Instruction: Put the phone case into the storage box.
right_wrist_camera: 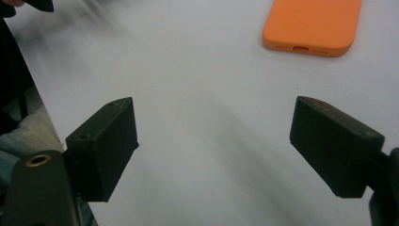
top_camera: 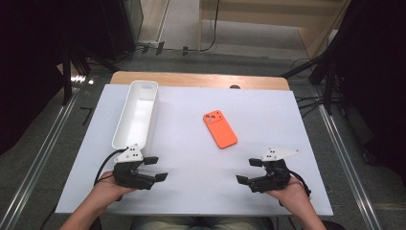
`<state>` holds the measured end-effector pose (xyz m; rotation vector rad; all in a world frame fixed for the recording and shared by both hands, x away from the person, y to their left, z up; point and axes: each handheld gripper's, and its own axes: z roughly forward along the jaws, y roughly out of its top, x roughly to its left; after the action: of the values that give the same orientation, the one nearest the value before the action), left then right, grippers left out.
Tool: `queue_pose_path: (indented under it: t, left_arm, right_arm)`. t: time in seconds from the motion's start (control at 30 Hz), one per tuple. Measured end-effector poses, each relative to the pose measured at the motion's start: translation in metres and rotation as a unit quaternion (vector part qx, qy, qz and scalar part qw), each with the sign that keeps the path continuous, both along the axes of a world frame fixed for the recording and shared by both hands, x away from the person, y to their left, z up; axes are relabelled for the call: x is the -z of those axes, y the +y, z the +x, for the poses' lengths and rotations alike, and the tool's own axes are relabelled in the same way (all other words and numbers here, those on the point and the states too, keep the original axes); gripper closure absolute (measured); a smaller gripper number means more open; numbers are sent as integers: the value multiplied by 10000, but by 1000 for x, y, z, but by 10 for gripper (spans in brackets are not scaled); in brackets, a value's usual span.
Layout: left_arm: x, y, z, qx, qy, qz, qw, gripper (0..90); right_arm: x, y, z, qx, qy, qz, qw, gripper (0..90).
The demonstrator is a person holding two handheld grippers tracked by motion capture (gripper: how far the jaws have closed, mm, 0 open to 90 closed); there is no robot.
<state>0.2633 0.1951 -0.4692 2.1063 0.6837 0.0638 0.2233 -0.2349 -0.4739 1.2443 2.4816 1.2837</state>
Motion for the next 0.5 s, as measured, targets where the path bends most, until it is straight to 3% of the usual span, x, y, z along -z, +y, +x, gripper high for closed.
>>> queue_pose_path:
  t: [0.2,0.5]
  left_arm:
    - [0,1,-1,0,20,1,10000,274]
    - [-1,0,-1,-58,39,-9,10000,239]
  right_arm:
    - [0,-1,1,-38,-18,39,10000,145]
    - [3,-4,4,115,101,-56,9999,145]
